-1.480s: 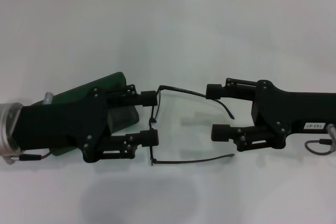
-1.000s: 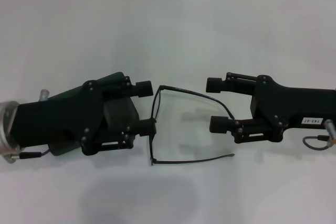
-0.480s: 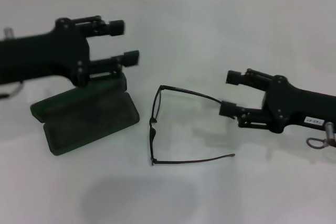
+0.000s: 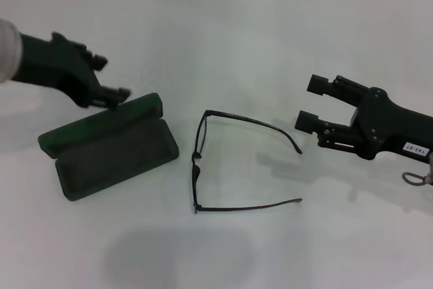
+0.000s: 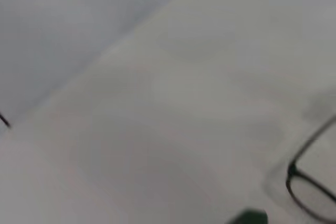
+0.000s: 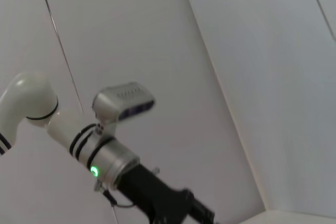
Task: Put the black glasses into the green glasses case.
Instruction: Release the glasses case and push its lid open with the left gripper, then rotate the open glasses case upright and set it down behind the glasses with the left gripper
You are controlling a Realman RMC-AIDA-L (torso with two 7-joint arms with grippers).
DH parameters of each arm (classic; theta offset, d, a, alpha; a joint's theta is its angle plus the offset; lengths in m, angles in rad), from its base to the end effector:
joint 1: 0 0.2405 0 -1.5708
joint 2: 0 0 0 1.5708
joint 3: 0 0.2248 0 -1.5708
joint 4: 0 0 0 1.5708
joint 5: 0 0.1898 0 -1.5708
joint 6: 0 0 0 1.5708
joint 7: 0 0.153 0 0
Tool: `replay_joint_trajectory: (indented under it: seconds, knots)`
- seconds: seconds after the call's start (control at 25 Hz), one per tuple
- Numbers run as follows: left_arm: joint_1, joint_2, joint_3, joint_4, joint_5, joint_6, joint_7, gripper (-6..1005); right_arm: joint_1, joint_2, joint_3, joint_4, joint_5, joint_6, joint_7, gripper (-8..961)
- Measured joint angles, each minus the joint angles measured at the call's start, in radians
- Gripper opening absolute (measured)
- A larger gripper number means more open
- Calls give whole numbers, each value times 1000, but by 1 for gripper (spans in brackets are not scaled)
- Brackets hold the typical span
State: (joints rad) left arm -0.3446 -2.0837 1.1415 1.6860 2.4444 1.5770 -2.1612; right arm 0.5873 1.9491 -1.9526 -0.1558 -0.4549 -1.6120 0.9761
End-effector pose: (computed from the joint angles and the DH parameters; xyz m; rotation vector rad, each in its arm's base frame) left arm -0.1839 0.3037 0.0788 -2.5450 -0.5688 0.2117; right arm 0.1891 0.2788 -0.0164 -2.6301 0.5295 1.2815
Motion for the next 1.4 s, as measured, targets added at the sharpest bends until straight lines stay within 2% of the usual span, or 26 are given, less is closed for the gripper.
replay_joint_trajectory:
  seconds: [0.12,0.28,0.64,1.08,1.4]
  knots:
    - [-9,-2,79,-10,83,0,-34,636,0,0,6,0,-1,2,0,858]
    - [-12,-3,124,-26,133,0,-74,623,-1,-1,7,-1,-1,3,-1,858]
    - [-50,-1,137,-108,239,8,-104,594,-1,-1,8,6,0,7,-8,858]
    - [-98,-3,134,-162,259,17,-126,558,-8,1,11,9,-1,14,-17,857]
    - [-108,-1,127,-142,261,17,-134,304,-24,5,21,7,-1,22,-26,857]
